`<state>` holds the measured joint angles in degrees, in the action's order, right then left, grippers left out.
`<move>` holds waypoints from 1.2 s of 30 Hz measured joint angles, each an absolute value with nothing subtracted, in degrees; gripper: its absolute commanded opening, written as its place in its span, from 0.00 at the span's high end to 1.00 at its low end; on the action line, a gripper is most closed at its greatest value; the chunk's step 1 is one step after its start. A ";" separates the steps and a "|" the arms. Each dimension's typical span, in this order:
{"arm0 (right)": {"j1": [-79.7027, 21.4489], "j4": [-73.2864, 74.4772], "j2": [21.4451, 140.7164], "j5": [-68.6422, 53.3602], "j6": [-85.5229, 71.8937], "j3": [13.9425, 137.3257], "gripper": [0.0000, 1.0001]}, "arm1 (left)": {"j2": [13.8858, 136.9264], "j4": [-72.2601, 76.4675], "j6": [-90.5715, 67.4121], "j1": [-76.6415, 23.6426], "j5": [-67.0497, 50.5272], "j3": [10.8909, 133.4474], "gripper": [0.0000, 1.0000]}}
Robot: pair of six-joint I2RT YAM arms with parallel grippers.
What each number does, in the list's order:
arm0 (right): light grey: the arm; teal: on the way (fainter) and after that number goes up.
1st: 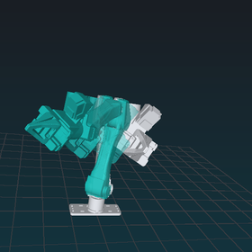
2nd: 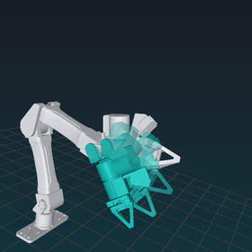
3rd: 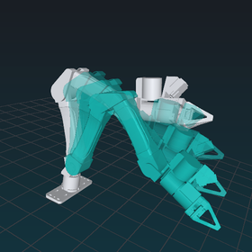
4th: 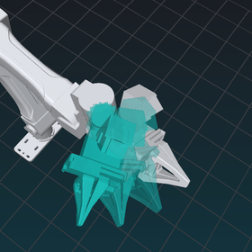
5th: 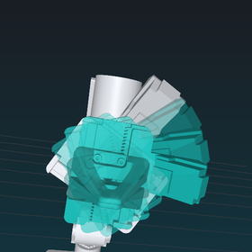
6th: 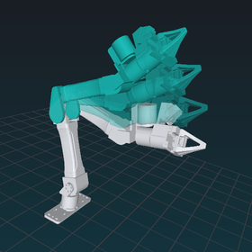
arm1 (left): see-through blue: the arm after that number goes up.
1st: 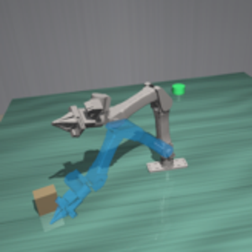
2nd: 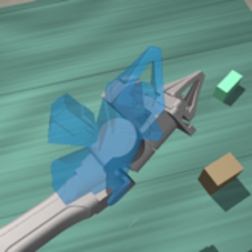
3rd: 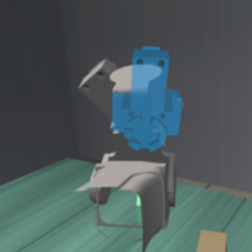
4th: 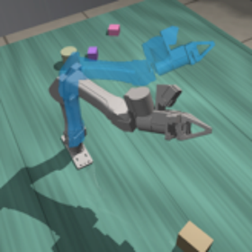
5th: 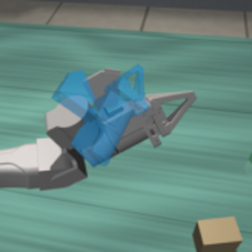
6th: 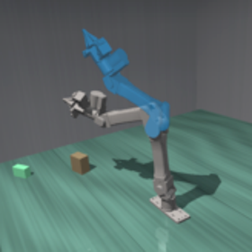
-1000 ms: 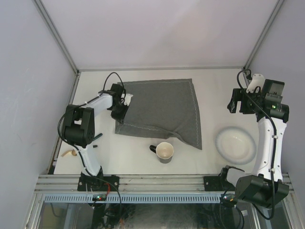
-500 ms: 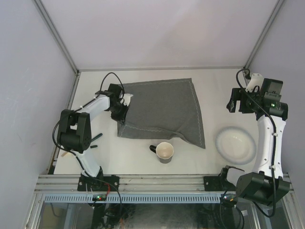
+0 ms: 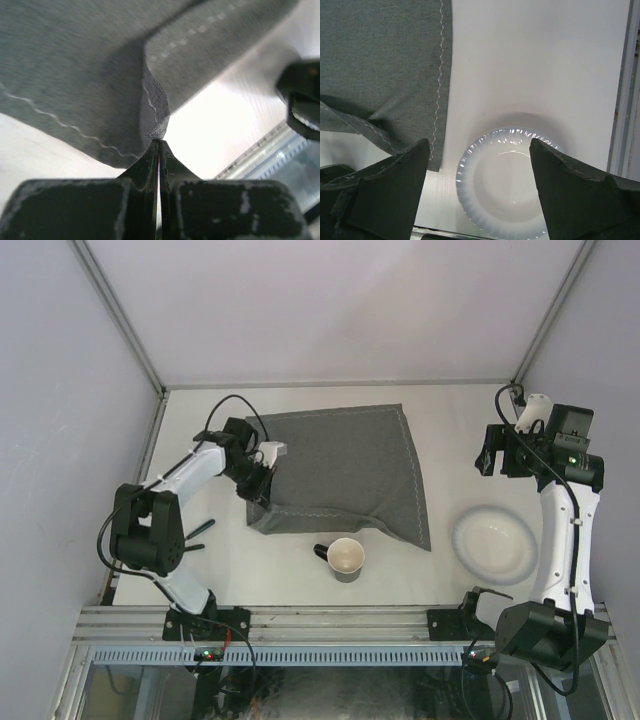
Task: Set the dinner table for one person
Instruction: Flatten out the napkin at the center of the board.
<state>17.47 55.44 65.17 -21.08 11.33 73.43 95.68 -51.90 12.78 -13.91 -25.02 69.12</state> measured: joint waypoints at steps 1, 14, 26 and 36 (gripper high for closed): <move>17.47 55.44 65.17 -21.08 11.33 73.43 0.19 | 95.68 -52.86 13.39 -14.28 -26.00 69.12 0.97; 17.15 55.42 65.17 -20.56 11.33 73.43 0.19 | 104.90 -74.04 38.41 -20.03 -39.51 69.41 0.97; 17.15 55.40 65.34 -19.86 11.33 73.43 0.18 | 102.19 -71.61 41.54 -25.06 -34.37 68.60 0.61; 17.15 55.09 66.04 -19.84 11.33 73.43 0.18 | 88.47 -54.96 26.96 -25.02 -22.96 68.25 0.61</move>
<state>17.15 55.09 66.04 -19.84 11.33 73.43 88.47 -54.96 26.96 -25.02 -22.96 68.25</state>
